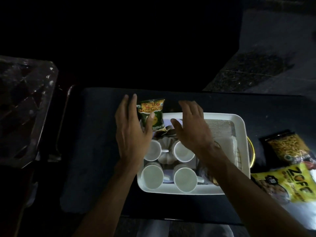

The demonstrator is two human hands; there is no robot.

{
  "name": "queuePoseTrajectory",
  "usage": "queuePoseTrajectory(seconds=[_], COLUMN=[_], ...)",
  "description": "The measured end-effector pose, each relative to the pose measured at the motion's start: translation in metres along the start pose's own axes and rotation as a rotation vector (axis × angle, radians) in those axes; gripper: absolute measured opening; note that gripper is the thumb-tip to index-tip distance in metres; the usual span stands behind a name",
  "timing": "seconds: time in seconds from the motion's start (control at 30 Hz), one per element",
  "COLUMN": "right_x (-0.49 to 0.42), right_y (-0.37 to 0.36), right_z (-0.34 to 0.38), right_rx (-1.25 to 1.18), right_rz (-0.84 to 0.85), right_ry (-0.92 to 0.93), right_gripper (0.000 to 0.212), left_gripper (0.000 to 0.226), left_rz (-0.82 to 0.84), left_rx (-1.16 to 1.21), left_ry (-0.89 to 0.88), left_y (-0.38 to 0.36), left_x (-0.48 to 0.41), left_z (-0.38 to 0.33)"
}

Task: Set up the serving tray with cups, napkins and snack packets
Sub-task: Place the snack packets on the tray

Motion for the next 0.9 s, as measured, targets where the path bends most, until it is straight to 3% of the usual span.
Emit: queuePoseTrajectory(seconds=[0.2,0.43,0.73,0.9], right_x=[0.031,0.049,0.071,0.085], right_y=[0.049,0.112,0.152,0.158], right_z=[-0.051,-0.168,-0.303,-0.335], right_rx=[0.205,0.02,-0.057,-0.102], right_rz=[0.004,-0.048,-0.06,-0.105], right_ry=[-0.066,-0.284,-0.509,-0.471], right_gripper=[0.075,0.073,0.068,0.054], left_gripper=[0.084,0.065,0.041,0.035], left_rz=[0.182,0.316,0.622,0.761], left_rx=[-0.106,-0.038,0.039,-0.004], left_ry=[-0.334,-0.537,-0.636,-0.579], left_y=[-0.032,-0.086,-0.168,-0.194], left_x=[0.014,0.037,0.053,0.061], left_z=[-0.085,-0.191,-0.295,-0.304])
Point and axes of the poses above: each hand's wrist, its own x-axis away from the middle knuckle, its own y-axis out of the back of the hand, z = x × y, the point moved 2 cm from there along -x, towards the middle knuckle, and after that the axes turned 10 degrees about -y, right-handed, at the moved point
